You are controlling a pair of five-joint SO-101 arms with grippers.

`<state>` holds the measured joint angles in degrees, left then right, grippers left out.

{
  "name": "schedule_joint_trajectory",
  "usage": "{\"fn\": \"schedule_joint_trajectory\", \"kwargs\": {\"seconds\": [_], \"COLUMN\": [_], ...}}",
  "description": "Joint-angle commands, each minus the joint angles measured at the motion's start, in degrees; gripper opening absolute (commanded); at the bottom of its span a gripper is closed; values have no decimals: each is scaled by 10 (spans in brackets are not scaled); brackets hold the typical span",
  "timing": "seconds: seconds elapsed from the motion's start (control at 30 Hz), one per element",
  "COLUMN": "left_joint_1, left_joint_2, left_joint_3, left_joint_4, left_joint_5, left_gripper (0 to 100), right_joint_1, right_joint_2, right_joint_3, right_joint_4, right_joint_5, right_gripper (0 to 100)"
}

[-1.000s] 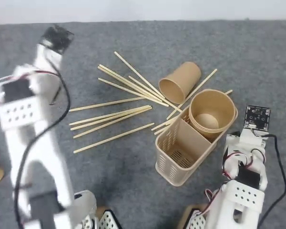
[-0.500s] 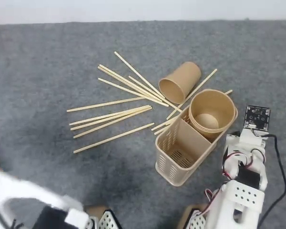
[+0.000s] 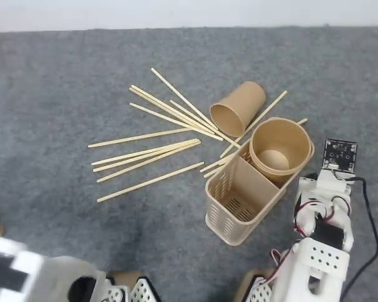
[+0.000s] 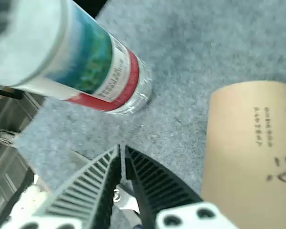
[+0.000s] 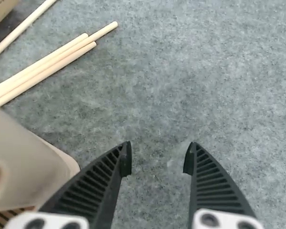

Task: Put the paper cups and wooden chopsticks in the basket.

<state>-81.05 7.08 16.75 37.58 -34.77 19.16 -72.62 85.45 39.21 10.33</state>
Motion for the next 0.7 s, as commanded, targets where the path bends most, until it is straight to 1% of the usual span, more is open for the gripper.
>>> {"fn": "schedule_joint_trajectory", "kwargs": {"seconds": [0.0,0.13,0.2,0.43,0.53,0.67], "left_joint_1": [-14,-13,-4,55,89,135], "left_joint_2": [72,171,213,326,346,350], "left_joint_3": [-90,-172,-218,-379,-424,-429], "left_joint_4": [-11,2,44,251,308,335], "left_joint_5": [-6,-7,-8,-18,-18,-18], "left_gripper": [19,19,19,19,17,16], "right_joint_1": [-6,-7,-7,-7,-7,-20], "right_joint_2": [-9,-9,-9,-9,-9,-9], "right_joint_3": [-3,-2,-2,-2,-2,-2], "right_joint_4": [-10,-10,-10,-10,-10,-8], "right_joint_5": [7,7,7,7,7,7], "right_gripper": [193,193,193,193,193,193]}}
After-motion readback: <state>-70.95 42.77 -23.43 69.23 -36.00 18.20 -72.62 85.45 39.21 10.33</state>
